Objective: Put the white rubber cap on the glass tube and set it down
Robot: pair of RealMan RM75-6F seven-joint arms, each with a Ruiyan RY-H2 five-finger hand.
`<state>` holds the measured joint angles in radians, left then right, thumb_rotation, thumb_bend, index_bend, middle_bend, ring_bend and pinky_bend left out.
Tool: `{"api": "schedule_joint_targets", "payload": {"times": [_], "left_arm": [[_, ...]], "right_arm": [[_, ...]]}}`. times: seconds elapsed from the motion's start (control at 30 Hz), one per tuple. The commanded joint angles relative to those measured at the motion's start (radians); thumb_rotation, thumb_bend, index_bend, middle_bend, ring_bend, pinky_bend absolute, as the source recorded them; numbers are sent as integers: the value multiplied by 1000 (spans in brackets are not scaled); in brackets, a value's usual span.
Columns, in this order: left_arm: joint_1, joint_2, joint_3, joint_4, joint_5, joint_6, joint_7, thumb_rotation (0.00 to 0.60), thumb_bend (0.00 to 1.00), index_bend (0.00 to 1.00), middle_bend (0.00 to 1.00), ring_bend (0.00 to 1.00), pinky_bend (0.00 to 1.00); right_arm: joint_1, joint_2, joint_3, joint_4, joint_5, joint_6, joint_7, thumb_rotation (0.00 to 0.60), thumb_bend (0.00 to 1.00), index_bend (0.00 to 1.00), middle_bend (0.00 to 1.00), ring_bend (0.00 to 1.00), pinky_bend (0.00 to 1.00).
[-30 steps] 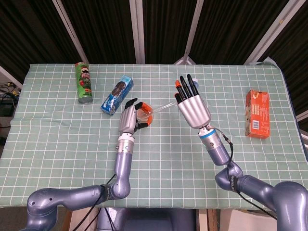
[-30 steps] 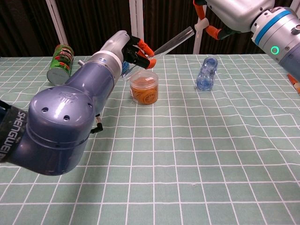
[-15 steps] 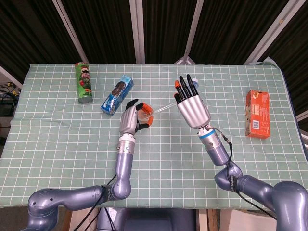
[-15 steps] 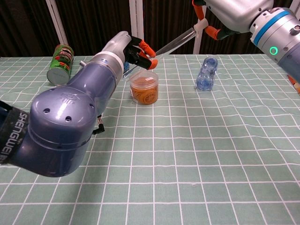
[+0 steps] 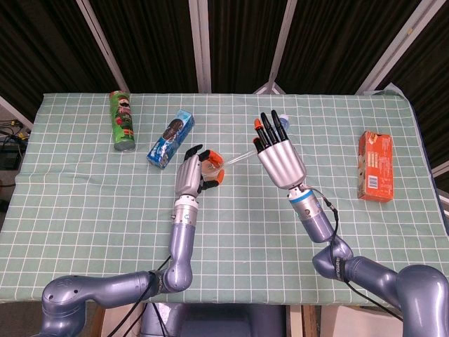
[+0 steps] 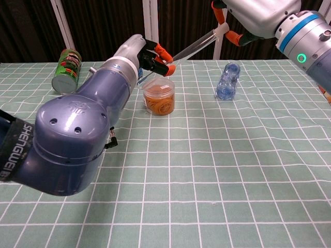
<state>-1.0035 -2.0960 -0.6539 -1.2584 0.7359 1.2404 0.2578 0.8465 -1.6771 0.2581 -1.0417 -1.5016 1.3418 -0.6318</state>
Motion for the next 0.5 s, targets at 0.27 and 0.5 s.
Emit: {"api": "schedule_joint_targets", "payload": {"times": [0.27,0.5], "left_arm": [[-9,-8,-5,-1,1,3,4,600,791,543,502,108,0],[-15,-14,-11,-1,-1,8,8,600,791,543,502,109,0]], "right_arm": [[-1,-2,-1,-3,-1,2,-1,600,495,652,228,103,88],[-2,1,-2,-10,-2,4,-4,600,495,652,228,103,88]]}}
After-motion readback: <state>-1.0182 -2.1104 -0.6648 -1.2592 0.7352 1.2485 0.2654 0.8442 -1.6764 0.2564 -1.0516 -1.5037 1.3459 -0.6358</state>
